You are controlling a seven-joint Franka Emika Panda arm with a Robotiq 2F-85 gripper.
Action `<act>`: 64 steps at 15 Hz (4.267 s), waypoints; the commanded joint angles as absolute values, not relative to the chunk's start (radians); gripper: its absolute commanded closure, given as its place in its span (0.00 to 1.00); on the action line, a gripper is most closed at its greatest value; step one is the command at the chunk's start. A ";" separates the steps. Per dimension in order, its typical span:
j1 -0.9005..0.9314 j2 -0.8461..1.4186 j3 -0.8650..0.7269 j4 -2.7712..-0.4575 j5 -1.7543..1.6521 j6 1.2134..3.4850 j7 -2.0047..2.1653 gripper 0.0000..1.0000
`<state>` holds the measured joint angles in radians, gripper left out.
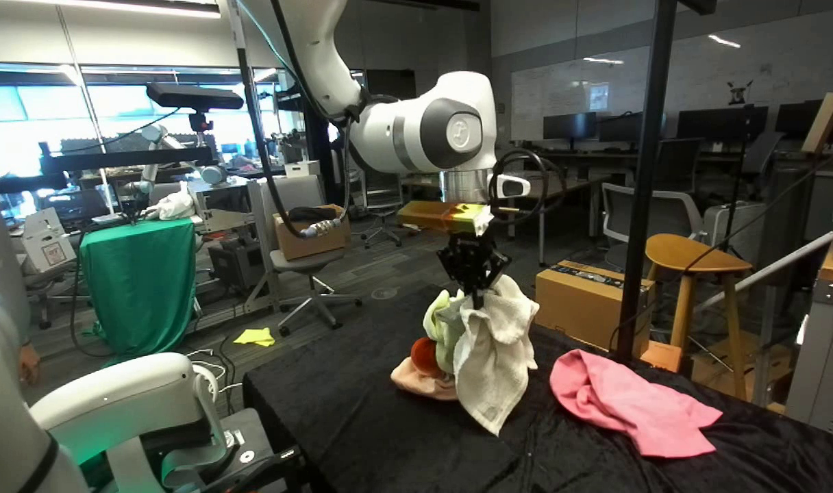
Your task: Pile all the objects in the middle of the table
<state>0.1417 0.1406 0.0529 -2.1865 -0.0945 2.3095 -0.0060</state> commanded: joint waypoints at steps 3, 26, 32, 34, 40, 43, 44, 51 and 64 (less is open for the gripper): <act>0.156 0.206 0.120 -2.094 -0.111 2.188 -0.103 0.93; 0.229 0.427 0.142 -1.946 -0.106 2.257 0.041 0.25; 0.196 0.340 0.138 -1.980 -0.090 2.274 0.020 0.00; 0.181 0.316 0.134 -1.984 -0.090 2.276 0.009 0.00; 0.128 0.274 0.107 -1.978 -0.102 2.257 -0.083 0.00; 0.072 0.279 0.096 -1.963 -0.083 2.255 -0.215 0.00; 0.053 0.285 0.088 -1.955 -0.095 2.255 -0.262 0.00; -0.081 0.368 0.024 -1.876 -0.135 2.270 -0.577 0.00; -0.114 0.661 -0.016 -1.684 -0.185 2.509 -0.582 0.00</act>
